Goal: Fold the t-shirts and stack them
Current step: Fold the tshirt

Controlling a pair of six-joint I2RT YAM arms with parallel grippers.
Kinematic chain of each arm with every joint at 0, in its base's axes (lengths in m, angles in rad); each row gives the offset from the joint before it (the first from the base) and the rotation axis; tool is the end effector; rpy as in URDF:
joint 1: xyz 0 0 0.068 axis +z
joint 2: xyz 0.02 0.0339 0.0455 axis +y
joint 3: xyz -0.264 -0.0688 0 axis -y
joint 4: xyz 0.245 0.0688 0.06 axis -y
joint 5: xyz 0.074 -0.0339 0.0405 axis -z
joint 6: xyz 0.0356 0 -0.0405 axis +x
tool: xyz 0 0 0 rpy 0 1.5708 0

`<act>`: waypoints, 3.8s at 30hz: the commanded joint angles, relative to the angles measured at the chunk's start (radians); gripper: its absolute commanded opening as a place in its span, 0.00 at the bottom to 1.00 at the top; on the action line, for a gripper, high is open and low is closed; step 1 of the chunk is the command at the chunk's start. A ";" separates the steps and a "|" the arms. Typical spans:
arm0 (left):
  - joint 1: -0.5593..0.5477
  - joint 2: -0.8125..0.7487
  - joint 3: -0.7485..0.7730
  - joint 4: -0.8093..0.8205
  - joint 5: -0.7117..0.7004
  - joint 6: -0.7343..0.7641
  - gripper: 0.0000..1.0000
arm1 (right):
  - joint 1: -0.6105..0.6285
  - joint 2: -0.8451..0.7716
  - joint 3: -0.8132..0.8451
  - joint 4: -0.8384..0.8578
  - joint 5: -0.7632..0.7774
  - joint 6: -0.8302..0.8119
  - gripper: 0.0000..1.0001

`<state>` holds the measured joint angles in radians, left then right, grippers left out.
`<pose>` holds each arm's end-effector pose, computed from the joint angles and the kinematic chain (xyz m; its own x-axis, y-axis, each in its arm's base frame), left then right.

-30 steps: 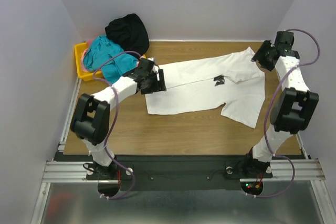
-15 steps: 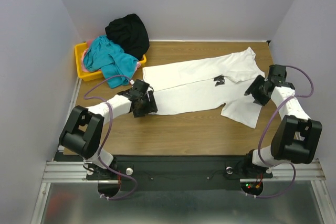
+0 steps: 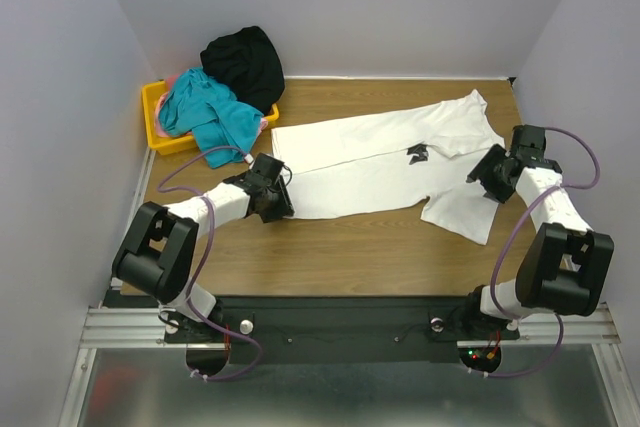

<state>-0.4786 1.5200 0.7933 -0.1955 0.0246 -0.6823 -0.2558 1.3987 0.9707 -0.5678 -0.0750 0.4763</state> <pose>0.2621 -0.1370 0.1719 -0.8477 -0.2704 -0.4565 -0.0785 0.9148 -0.3961 0.2736 -0.0688 0.2346 -0.6239 0.6358 -0.4545 0.5614 0.7692 0.3052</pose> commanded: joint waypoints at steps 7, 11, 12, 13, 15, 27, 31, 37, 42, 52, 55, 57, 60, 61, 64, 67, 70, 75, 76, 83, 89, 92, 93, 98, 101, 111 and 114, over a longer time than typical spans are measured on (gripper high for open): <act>-0.006 0.022 0.037 -0.002 -0.014 0.018 0.16 | -0.042 0.003 -0.072 0.028 0.101 0.038 0.68; -0.006 0.002 0.037 -0.019 -0.017 0.020 0.04 | -0.095 -0.003 -0.128 0.025 0.089 0.079 0.69; -0.006 -0.001 0.037 -0.018 -0.017 0.017 0.04 | -0.102 -0.001 -0.135 0.025 0.090 0.085 0.69; -0.006 -0.007 0.035 -0.019 -0.017 0.015 0.04 | -0.109 0.000 -0.141 0.022 0.095 0.097 0.69; -0.006 -0.012 0.040 -0.018 -0.008 0.013 0.01 | -0.120 0.005 -0.161 0.019 0.096 0.104 0.69; -0.006 -0.003 0.066 -0.018 0.032 0.021 0.01 | -0.142 -0.021 -0.214 -0.053 0.165 0.096 0.68; -0.006 -0.001 0.054 -0.015 0.044 0.023 0.01 | -0.143 -0.027 -0.234 -0.055 0.179 0.108 0.66; -0.006 -0.020 0.021 -0.010 0.051 0.018 0.01 | -0.143 -0.017 -0.227 -0.070 0.192 0.111 0.64; -0.006 -0.026 0.012 -0.004 0.057 0.007 0.00 | -0.142 -0.001 -0.225 -0.072 0.182 0.105 0.50; -0.005 -0.012 0.040 -0.013 0.052 0.010 0.01 | -0.143 0.002 -0.237 -0.046 0.164 0.087 0.10; -0.005 -0.004 0.044 -0.010 0.055 0.013 0.01 | -0.143 0.002 -0.239 -0.038 0.159 0.082 0.05; -0.005 0.002 0.046 -0.010 0.058 0.013 0.01 | -0.143 0.000 -0.236 -0.037 0.159 0.079 0.03; -0.005 0.002 0.053 -0.010 0.066 0.017 0.01 | -0.143 -0.004 -0.219 -0.040 0.149 0.064 0.00; -0.005 0.005 0.055 -0.013 0.067 0.018 0.00 | -0.143 -0.006 -0.213 -0.041 0.149 0.055 0.00; -0.003 0.012 0.070 -0.027 0.072 0.033 0.00 | -0.143 -0.009 -0.182 -0.055 0.156 0.042 0.00; -0.003 0.019 0.089 -0.045 0.071 0.055 0.00 | -0.143 -0.015 -0.142 -0.075 0.164 0.036 0.00; 0.001 0.020 0.103 -0.058 0.074 0.067 0.00 | -0.143 -0.015 -0.089 -0.099 0.176 0.031 0.00; 0.009 0.016 0.132 -0.078 0.078 0.082 0.00 | -0.143 -0.012 -0.032 -0.110 0.165 0.028 0.00; 0.015 0.017 0.139 -0.078 0.081 0.084 0.00 | -0.143 -0.010 -0.026 -0.109 0.165 0.027 0.00; 0.029 0.054 0.173 -0.064 0.116 0.092 0.00 | -0.143 0.020 0.016 -0.070 0.139 0.028 0.00; 0.063 0.100 0.228 -0.048 0.178 0.096 0.00 | -0.143 0.097 0.132 -0.037 0.115 0.041 0.00; 0.083 0.112 0.248 -0.059 0.189 0.102 0.00 | -0.143 0.135 0.186 -0.014 0.104 0.051 0.00; 0.089 0.120 0.260 -0.062 0.189 0.110 0.00 | -0.143 0.147 0.198 -0.006 0.098 0.054 0.00; 0.141 0.143 0.280 -0.068 0.230 0.121 0.00 | -0.142 0.203 0.252 0.051 0.037 0.073 0.00; 0.156 0.158 0.293 -0.071 0.245 0.124 0.00 | -0.137 0.247 0.296 0.063 0.026 0.074 0.00; 0.199 0.230 0.360 -0.082 0.284 0.124 0.00 | -0.077 0.394 0.485 0.080 0.030 0.094 0.00; 0.219 0.243 0.379 -0.090 0.293 0.127 0.00 | -0.071 0.445 0.560 0.080 0.030 0.096 0.00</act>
<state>-0.2855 1.7634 1.1179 -0.2703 0.2932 -0.5755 -0.3378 1.8046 1.4391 -0.5392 -0.0410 0.5583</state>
